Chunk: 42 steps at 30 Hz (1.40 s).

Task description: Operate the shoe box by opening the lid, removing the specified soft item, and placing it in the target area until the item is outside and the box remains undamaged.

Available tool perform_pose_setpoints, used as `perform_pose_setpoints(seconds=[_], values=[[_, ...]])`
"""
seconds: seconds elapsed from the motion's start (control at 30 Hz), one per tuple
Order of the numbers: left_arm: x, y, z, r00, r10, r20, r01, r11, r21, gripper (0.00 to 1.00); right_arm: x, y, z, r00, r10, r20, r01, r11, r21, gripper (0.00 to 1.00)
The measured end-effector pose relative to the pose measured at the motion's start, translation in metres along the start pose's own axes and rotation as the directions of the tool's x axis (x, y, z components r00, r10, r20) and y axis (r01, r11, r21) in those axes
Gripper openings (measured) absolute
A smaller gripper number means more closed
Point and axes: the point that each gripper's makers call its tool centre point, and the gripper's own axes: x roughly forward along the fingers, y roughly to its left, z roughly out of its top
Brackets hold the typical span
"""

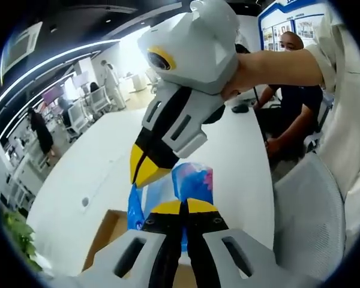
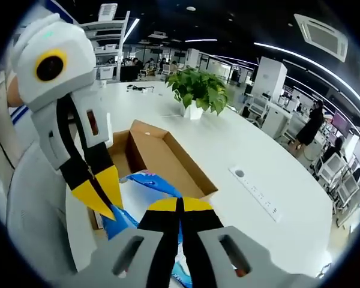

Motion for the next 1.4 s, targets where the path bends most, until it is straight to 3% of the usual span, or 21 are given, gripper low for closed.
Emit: perform_pose_setpoints(seconds=[0.5,1.03,1.4], values=[[0.045,-0.006,0.026,0.997,-0.083,0.007,0.083,0.995,0.056,0.0,-0.036,-0.029,-0.035,0.995,-0.088,-0.036,0.09,0.995,0.05,0.0],[0.096,-0.016,0.056,0.992,-0.12,0.046,0.116,0.99,0.085,0.0,-0.065,-0.062,-0.078,0.983,-0.162,-0.087,0.171,0.979,0.114,0.0],[0.129,-0.018,0.079,0.988,-0.14,0.068,0.132,0.985,0.114,0.0,-0.085,-0.092,-0.105,0.972,-0.218,-0.083,0.23,0.956,0.181,0.0]])
